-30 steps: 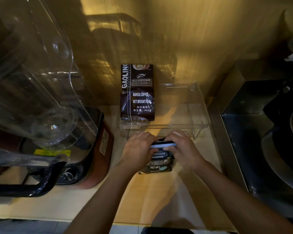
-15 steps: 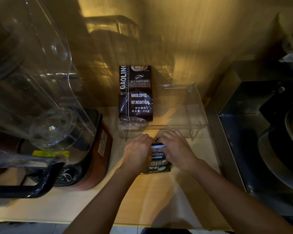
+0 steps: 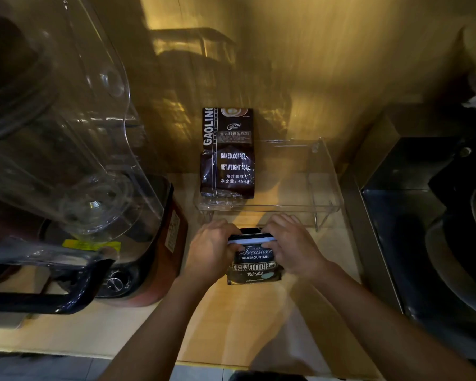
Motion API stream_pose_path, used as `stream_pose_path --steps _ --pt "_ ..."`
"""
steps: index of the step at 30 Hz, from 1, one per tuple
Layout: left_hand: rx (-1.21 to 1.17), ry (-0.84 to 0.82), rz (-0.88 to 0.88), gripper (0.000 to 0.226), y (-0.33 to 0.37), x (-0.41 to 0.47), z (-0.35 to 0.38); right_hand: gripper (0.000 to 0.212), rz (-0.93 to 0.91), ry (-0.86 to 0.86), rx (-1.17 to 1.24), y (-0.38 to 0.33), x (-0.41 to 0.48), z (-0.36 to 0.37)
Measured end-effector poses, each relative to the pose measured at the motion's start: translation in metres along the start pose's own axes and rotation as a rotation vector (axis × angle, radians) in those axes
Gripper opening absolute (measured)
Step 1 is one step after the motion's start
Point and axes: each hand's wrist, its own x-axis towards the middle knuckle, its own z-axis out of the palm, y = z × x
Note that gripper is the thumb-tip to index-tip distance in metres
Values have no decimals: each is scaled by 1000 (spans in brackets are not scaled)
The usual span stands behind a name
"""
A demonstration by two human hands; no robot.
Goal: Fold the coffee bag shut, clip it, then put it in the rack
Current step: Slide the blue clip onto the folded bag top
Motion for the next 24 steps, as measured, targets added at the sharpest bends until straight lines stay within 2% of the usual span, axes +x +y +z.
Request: stream_pose_path --steps 9,15,21,24 --pt "15 29 21 15 -3 0 4 28 -70 -24 -89 -6 1 3" --pt "-18 37 27 13 -3 -3 4 20 -71 -39 -100 -16 6 7" --pt "-65 57 -14 27 -16 -8 2 18 -53 -26 -49 -16 3 8" --pt "-101 100 -47 25 -24 -12 -1 20 -19 -1 -17 -11 2 5"
